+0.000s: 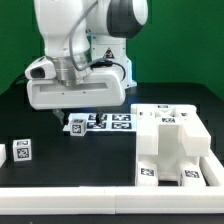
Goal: Assemble chair
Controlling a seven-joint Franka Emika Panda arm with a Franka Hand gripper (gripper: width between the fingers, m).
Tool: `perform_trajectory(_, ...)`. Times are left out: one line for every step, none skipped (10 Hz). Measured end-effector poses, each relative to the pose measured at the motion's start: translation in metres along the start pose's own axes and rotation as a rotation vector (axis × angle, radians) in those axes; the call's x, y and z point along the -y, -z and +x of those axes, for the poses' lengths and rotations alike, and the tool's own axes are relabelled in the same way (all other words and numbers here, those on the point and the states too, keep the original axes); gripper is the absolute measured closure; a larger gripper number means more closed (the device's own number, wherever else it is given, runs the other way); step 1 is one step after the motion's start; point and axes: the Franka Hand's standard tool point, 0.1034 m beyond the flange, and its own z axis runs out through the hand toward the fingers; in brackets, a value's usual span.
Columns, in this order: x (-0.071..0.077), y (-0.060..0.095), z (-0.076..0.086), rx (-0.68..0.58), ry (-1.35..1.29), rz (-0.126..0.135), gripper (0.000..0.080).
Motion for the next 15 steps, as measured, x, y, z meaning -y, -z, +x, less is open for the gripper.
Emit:
perform_trajectory(-0.005,-0.002,0.002,0.038,0.0,0.003,0.0152)
perform_trajectory(-0.009,-0.004,0.001,0.119,0.004,0.015,0.0151)
perform_trajectory(-0.011,-0.004,0.006,0.166,-0.004,0.026,0.0151)
perform_trajectory(-0.008,-0.006,0.004,0.247,-0.017,0.035,0.0151)
perform_trajectory(-0.002,-0.005,0.002,0.309,-0.021,0.047,0.0151)
perform_trajectory(-0.002,-0.007,0.002,0.369,-0.023,0.059,0.0151)
perform_trajectory(-0.002,-0.009,0.003,0.401,-0.024,0.063,0.0151)
perform_trajectory(-0.001,-0.009,-0.002,0.494,-0.02,0.075,0.0151)
perform_trajectory(-0.008,-0.009,0.005,0.56,-0.035,0.089,0.0151)
perform_trajectory(-0.018,-0.009,0.017,0.58,-0.067,0.085,0.0151)
perform_trajectory(-0.019,-0.011,0.017,0.619,-0.117,0.077,0.0151)
perform_trajectory(-0.019,-0.013,0.018,0.615,-0.107,0.077,0.0151)
perform_trajectory(-0.02,-0.013,0.018,0.615,-0.108,0.077,0.0151)
perform_trajectory(-0.02,-0.013,0.017,0.618,-0.112,0.078,0.0151)
perform_trajectory(-0.019,-0.015,0.009,0.667,-0.151,0.098,0.0151)
